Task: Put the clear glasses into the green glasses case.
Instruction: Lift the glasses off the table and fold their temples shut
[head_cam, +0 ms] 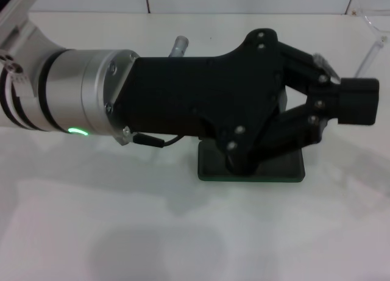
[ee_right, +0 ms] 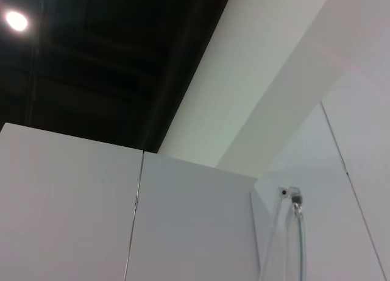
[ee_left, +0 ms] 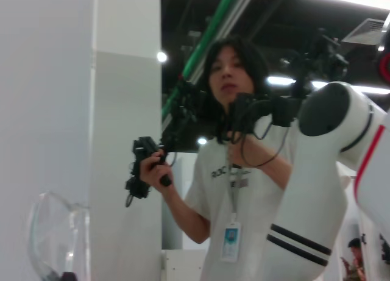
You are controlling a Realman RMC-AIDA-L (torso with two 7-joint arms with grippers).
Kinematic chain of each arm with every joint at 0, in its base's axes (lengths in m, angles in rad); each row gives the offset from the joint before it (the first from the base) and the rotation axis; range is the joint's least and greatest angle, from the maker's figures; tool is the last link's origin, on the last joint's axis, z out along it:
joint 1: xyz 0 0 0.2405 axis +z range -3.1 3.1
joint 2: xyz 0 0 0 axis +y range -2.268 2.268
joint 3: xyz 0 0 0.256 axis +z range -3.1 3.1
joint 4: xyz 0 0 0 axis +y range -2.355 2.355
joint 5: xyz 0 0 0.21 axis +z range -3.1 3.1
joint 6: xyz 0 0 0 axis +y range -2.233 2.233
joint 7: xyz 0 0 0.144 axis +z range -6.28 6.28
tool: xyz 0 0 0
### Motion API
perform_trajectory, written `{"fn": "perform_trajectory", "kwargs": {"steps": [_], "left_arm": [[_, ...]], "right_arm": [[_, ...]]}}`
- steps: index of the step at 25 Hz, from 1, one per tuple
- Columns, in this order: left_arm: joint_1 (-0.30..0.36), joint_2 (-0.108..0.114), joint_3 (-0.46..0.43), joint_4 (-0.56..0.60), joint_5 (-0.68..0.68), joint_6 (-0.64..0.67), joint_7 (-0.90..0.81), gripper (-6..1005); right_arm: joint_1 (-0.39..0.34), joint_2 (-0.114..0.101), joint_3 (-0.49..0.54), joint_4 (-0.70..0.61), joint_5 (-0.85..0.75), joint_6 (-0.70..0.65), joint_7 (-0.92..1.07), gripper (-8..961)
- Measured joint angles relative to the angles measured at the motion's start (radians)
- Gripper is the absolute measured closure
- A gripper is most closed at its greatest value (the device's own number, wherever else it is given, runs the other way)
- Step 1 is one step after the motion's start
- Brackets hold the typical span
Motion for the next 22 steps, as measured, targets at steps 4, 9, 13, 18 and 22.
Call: {"fn": "perform_trajectory", "kwargs": {"steps": [4, 9, 13, 18, 22], "left_arm": [[-0.003, -0.002, 0.000, -0.002, -0.002, -0.010, 0.001, 946], [-0.005, -0.004, 0.002, -0.002, -0.012, -0.017, 0.012, 945], [-0.006, -0.002, 0.004, -0.004, -0.034, -0.018, 0.022, 945], [-0.007, -0.001, 0.000, -0.004, -0.051, -0.031, 0.025, 945], [-0.007, 0.000, -0.002, -0.004, -0.053, -0.041, 0.025, 945]], "right_arm": [[0.002, 0.000, -0.002, 0.000, 0.001, 0.001, -0.003, 900], [0.005, 0.000, -0.002, 0.002, -0.002, 0.002, -0.003, 901], [0.016, 0.000, -0.022, 0.015, -0.005, 0.002, -0.012, 901], [0.030, 0.000, -0.082, 0.017, -0.007, 0.021, -0.021, 901], [0.040, 0.000, -0.143, 0.017, -0.008, 0.046, -0.038, 901]]}}
